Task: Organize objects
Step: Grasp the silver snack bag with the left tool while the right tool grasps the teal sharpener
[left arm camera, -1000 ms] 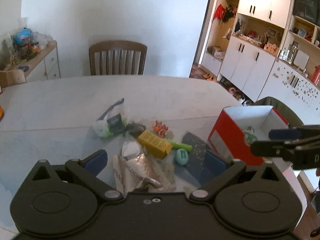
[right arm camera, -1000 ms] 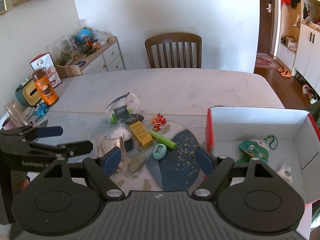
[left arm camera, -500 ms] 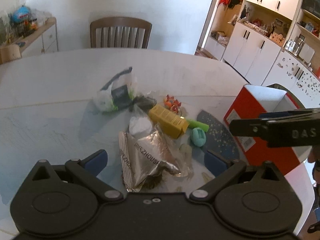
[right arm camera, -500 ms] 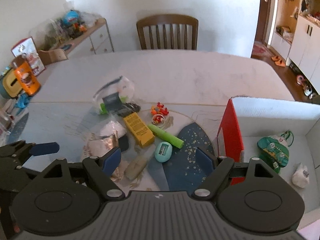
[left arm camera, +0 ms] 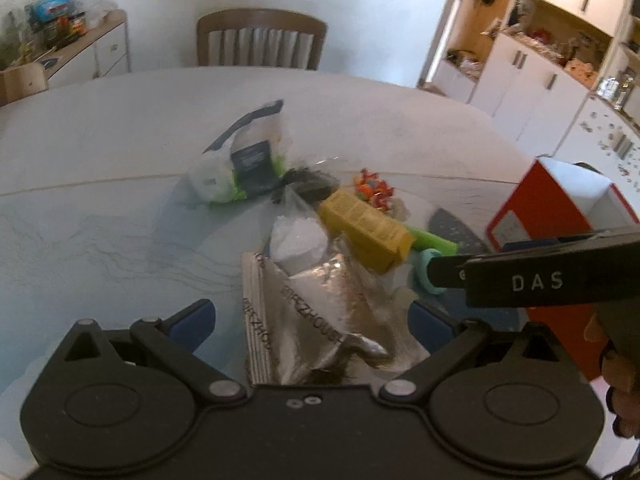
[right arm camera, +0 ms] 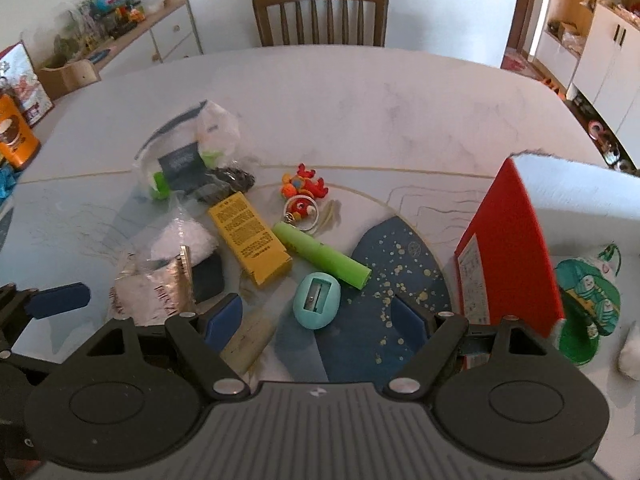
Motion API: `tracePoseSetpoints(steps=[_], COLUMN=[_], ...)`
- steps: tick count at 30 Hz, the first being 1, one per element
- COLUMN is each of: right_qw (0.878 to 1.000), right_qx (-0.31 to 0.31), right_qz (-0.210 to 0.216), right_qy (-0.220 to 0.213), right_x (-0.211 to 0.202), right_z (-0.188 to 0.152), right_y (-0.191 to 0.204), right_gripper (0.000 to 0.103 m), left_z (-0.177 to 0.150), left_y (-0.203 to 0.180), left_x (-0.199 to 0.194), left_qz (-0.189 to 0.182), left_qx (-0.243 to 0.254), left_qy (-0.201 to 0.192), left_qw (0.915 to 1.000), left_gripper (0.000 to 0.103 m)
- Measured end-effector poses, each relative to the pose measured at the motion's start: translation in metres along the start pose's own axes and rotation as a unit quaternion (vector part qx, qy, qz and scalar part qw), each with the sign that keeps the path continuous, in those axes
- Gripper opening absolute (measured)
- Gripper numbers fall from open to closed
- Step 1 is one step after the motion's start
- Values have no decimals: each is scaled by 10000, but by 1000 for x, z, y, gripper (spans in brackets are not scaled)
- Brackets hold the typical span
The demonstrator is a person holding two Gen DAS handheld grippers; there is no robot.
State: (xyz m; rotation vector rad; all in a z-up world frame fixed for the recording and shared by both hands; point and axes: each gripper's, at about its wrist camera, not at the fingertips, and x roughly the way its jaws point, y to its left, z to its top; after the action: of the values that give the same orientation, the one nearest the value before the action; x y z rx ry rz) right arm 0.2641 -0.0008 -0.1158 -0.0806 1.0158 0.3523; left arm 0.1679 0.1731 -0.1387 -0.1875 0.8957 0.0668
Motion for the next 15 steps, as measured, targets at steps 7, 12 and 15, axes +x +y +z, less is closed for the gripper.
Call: tracePoseSetpoints(steps=[7,12,15], right_qw=[9999,9996,9994], right_qx=[25,156,219], right_qz=[4,59,74], right_qy=[147,238,275], right_x=[19,27,30], right_z=[3,5,4], right_y=[0,-2,-2], right_gripper=[81,77,72], left_z=[3,4,4], left_y=[1,4,6], left_x=[16,24,25], left_qz=[22,-87,-97], left_qx=[-247,-424,-514], left_qy=[167,292,348], left_qw=[9996,9986,9980], left_gripper=[98,86,80])
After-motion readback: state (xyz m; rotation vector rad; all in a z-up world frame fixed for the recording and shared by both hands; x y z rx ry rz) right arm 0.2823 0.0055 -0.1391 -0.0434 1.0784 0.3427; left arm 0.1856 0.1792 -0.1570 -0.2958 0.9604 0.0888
